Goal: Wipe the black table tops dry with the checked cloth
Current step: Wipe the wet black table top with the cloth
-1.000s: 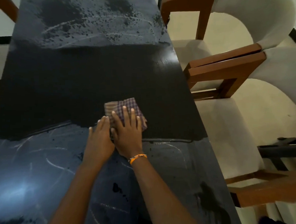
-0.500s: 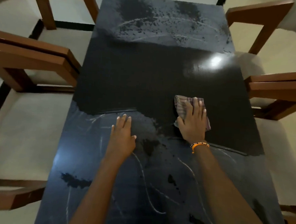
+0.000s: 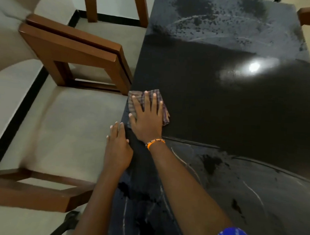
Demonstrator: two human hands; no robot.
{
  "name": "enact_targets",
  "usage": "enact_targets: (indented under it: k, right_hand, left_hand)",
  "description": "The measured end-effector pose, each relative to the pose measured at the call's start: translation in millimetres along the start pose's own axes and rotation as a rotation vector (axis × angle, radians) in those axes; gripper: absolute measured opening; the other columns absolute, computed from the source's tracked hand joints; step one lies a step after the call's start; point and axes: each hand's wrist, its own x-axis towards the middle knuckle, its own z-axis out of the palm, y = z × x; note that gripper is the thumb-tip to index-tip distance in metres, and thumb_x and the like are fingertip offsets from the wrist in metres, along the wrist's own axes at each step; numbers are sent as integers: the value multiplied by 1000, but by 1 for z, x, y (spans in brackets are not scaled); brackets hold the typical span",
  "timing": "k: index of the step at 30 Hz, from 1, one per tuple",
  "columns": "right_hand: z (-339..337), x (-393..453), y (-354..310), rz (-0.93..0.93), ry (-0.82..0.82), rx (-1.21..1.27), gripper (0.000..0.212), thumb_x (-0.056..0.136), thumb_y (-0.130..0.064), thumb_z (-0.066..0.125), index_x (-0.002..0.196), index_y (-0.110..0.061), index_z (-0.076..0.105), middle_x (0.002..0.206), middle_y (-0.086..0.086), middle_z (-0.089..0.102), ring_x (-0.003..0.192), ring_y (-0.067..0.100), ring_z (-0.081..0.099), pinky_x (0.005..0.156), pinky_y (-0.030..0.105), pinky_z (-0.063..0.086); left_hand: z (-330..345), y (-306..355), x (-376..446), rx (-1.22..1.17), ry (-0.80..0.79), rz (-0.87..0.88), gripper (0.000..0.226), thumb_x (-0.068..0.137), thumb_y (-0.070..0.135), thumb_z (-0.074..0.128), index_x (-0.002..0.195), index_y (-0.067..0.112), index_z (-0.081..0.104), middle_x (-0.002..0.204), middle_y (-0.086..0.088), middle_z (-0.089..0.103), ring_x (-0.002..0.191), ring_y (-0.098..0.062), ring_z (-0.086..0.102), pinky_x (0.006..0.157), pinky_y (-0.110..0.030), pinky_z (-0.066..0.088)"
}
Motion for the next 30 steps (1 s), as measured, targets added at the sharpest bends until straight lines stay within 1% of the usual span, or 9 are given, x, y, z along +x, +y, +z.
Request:
enact_targets:
  k: [3, 7, 13, 15, 17, 19, 21, 25, 30]
  right_hand:
    - [7, 20, -22, -126, -58, -22, 57, 92, -41, 36, 146, -28, 25, 159, 10, 9, 147, 32, 0, 119, 51, 0]
    - [0, 70, -9, -218, -88, -104, 53, 93, -42, 37, 145, -29, 30, 159, 6, 12, 147, 30, 3, 118, 49, 0]
    - [-6, 121, 7, -234, -115, -146, 56, 96, -46, 34, 147, -23, 24, 159, 8, 10, 147, 32, 1, 118, 48, -1]
    - [-3, 108, 6, -247, -102, -145, 57, 96, -45, 34, 147, -23, 23, 159, 9, 9, 147, 32, 1, 118, 47, -2]
    - [-1, 78, 0, -276, -103, -144, 58, 95, -45, 34, 148, -24, 20, 160, 8, 8, 147, 31, 1, 118, 47, -3]
    - [1, 34, -10, -334, -122, -124, 59, 95, -45, 34, 148, -25, 19, 160, 8, 8, 147, 31, 1, 117, 48, -1]
    - [5, -18, -18, -424, -135, -99, 58, 95, -46, 31, 148, -26, 18, 159, 8, 10, 147, 31, 1, 118, 49, 1]
    - [12, -88, -15, -467, -131, -52, 60, 94, -46, 32, 149, -27, 17, 159, 4, 11, 148, 27, 2, 119, 46, 3]
    - [0, -94, 11, -352, -149, -68, 61, 94, -45, 32, 149, -29, 12, 160, 2, 6, 148, 25, -2, 120, 45, 3]
  left_hand:
    - [-7, -18, 2, -90, -4, -56, 55, 94, 0, 40, 145, 4, 21, 155, -14, 20, 144, -25, 16, 115, -31, 14]
    - [-14, -29, -1, -168, -6, -35, 43, 89, -5, 42, 130, 4, 49, 136, -21, 49, 129, -33, 42, 100, -27, 28]
    - [-16, -44, -15, -306, -16, -77, 42, 94, 0, 37, 132, 9, 51, 139, -15, 48, 131, -25, 41, 99, -13, 26]
    - [-16, -48, -19, -389, -21, -120, 41, 94, 0, 36, 131, 8, 52, 136, -11, 53, 127, -21, 46, 91, -5, 26]
    - [-18, -50, -21, -455, 2, -191, 46, 93, -2, 35, 138, 8, 42, 133, -9, 56, 124, -15, 46, 89, -6, 27]
    - [-17, -50, -22, -514, 39, -273, 56, 92, -4, 36, 145, 10, 26, 130, -9, 58, 121, -16, 48, 91, -12, 31]
    - [-17, -47, -24, -637, 49, -351, 61, 91, -6, 36, 147, 11, 20, 130, -13, 57, 119, -24, 53, 99, -25, 37]
    - [-15, -39, -32, -672, 105, -387, 43, 92, 1, 40, 133, 12, 44, 116, -3, 60, 111, -25, 58, 100, -40, 45]
    - [-11, -26, -42, -505, 153, -298, 42, 86, -9, 38, 120, 5, 58, 122, -14, 61, 103, -16, 56, 86, -12, 38]
